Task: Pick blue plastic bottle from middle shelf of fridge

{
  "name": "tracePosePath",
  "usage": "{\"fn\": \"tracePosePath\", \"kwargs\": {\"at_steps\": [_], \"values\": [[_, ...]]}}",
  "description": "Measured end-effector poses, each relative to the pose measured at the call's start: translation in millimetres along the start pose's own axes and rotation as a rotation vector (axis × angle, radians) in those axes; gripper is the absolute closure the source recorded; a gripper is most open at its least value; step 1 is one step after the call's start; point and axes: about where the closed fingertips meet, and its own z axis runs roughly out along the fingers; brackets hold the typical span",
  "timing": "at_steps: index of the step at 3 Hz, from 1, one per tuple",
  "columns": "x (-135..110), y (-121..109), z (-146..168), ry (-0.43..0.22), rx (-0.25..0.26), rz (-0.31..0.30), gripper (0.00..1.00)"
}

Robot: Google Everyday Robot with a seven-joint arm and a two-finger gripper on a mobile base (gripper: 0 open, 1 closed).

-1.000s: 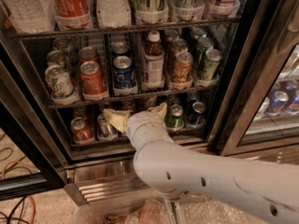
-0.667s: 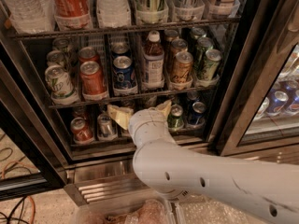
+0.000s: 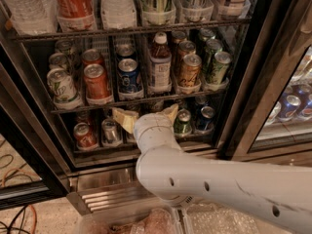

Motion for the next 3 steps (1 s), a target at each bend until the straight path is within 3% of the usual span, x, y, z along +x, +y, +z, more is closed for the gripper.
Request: {"fn": "tracePosePath", "kwargs": {"at_steps": [1, 3], "values": [[-2.4, -3.2, 10.2, -0.032, 0.032, -0.011, 0.13], [-9.1, -8.5, 22.6, -0.136, 0.149, -0.120, 0.13]]}}
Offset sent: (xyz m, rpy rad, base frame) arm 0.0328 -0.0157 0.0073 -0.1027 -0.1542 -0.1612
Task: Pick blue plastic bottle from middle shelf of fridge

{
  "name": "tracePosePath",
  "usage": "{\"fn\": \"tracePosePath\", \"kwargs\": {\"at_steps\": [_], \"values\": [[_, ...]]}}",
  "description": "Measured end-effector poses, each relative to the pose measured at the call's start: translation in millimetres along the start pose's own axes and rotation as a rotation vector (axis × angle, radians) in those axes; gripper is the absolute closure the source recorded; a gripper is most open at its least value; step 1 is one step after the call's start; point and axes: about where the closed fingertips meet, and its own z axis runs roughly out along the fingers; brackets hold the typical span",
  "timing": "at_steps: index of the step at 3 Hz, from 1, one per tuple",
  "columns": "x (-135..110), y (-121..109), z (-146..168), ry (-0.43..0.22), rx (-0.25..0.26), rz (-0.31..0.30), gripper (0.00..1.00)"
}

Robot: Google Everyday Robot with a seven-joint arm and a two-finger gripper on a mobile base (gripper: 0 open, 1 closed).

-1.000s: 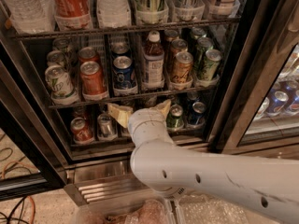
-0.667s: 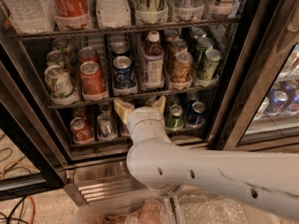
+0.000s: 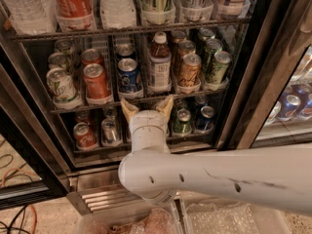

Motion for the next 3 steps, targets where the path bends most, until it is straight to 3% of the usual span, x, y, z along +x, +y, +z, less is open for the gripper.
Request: {"fn": "tracePosePath", "kwargs": {"at_steps": [2, 3], "values": [[-14.4, -24.0, 19.7, -0.115, 0.167, -0.059, 0.11], [-18.2, -41.0, 25.1, -0.141, 0.241, -0.075, 0.29]]}}
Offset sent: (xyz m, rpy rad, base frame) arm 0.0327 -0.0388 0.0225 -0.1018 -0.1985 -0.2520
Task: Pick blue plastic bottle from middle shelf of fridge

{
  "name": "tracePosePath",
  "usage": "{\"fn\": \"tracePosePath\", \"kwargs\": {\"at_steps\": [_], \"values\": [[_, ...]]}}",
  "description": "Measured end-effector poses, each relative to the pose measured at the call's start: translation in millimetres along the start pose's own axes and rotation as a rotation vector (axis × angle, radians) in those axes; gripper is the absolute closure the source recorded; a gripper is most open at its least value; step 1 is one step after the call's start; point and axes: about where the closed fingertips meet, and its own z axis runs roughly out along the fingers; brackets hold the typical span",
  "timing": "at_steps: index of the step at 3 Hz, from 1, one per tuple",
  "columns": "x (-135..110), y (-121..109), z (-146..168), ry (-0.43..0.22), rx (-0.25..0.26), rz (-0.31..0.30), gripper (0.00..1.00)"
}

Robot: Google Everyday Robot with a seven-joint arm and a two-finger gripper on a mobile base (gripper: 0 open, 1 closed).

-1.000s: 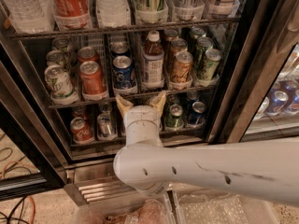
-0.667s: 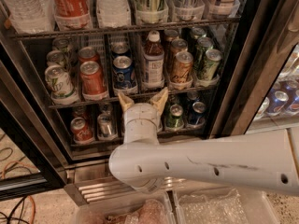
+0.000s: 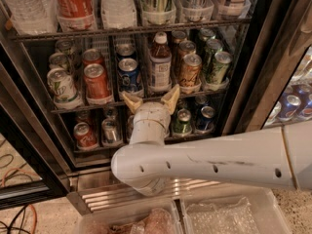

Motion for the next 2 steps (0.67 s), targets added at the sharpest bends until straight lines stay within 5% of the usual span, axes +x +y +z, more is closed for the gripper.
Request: {"fn": "tracePosePath", "kwargs": {"at_steps": [2], "values": [[-0.4, -2.5, -7.0, -0.003, 0.007, -0.003, 0.35]]}}
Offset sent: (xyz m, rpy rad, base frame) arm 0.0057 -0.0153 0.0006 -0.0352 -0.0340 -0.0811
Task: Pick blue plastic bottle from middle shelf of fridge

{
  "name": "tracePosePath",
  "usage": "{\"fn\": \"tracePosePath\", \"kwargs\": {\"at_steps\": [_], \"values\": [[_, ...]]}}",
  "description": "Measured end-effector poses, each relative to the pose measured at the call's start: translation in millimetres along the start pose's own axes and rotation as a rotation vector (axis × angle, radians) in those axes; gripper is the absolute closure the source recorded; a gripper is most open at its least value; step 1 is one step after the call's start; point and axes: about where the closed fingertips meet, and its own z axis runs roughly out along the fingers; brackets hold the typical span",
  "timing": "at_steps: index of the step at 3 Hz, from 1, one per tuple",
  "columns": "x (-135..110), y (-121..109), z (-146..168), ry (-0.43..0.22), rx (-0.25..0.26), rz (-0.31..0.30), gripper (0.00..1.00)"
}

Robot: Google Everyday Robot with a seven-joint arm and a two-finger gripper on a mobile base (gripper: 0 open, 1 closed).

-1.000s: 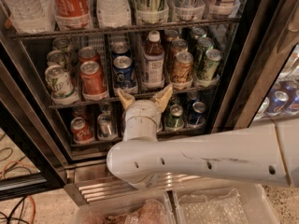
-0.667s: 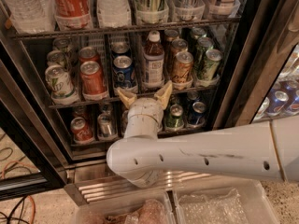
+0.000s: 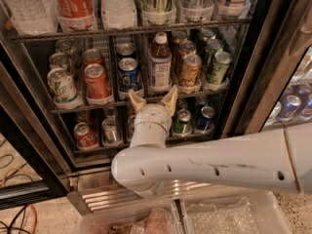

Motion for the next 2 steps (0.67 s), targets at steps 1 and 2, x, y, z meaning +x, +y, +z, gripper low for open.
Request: {"fn": "tracePosePath", "kwargs": {"at_steps": [1, 2], "values": [[0.7, -2.6, -0.9, 0.000, 0.008, -0.003, 0.35], [-1.5, -11.7, 4.8, -0.017, 0.042, -0.014, 0.36]]}}
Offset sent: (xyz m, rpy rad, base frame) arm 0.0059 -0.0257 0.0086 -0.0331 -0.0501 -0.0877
